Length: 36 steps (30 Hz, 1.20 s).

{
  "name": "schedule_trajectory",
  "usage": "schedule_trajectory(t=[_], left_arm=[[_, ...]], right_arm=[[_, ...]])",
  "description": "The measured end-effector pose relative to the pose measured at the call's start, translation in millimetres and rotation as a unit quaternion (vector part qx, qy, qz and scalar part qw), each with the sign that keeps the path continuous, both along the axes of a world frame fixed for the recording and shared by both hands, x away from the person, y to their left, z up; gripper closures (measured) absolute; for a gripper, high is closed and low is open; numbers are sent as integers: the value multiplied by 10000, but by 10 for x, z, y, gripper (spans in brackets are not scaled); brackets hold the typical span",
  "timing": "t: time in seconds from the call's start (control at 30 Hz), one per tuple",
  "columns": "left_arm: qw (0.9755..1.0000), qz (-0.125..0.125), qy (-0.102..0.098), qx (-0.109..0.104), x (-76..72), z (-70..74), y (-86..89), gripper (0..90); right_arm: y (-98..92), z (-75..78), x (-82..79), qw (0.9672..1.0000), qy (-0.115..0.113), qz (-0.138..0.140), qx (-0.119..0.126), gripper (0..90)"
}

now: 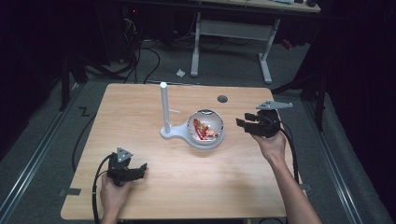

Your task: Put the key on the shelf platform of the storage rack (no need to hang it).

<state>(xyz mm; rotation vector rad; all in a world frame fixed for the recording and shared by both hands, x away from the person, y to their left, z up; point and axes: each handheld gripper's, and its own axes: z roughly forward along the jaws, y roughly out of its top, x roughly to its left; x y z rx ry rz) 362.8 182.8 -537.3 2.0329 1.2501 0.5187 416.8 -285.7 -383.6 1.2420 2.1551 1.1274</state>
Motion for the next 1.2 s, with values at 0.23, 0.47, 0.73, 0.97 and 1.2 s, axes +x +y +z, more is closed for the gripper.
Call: schedule_trajectory(t=[0.23, 0.47, 0.73, 0.97, 1.2], left_arm=[[10000, 5, -1, -6, 0, 0, -1, 153], [10000, 5, -1, -6, 0, 0, -1, 153], [10000, 5, -1, -6, 0, 0, -1, 153], [10000, 5, -1, -5, 0, 0, -1, 153], [10000, 6, 0, -7, 0, 0, -1, 153]], right_arm=[[-154, -32, -102, 9998, -3, -139, 114, 525], [-256, 38, -199, 9996, -128, -203, 165, 525], [-359, 27, -297, 9990, -147, -361, 238, 525], [-527, -10, -428, 9977, -195, -535, 376, 524], [-628, -79, -551, 9965, -224, -632, 490, 523]])
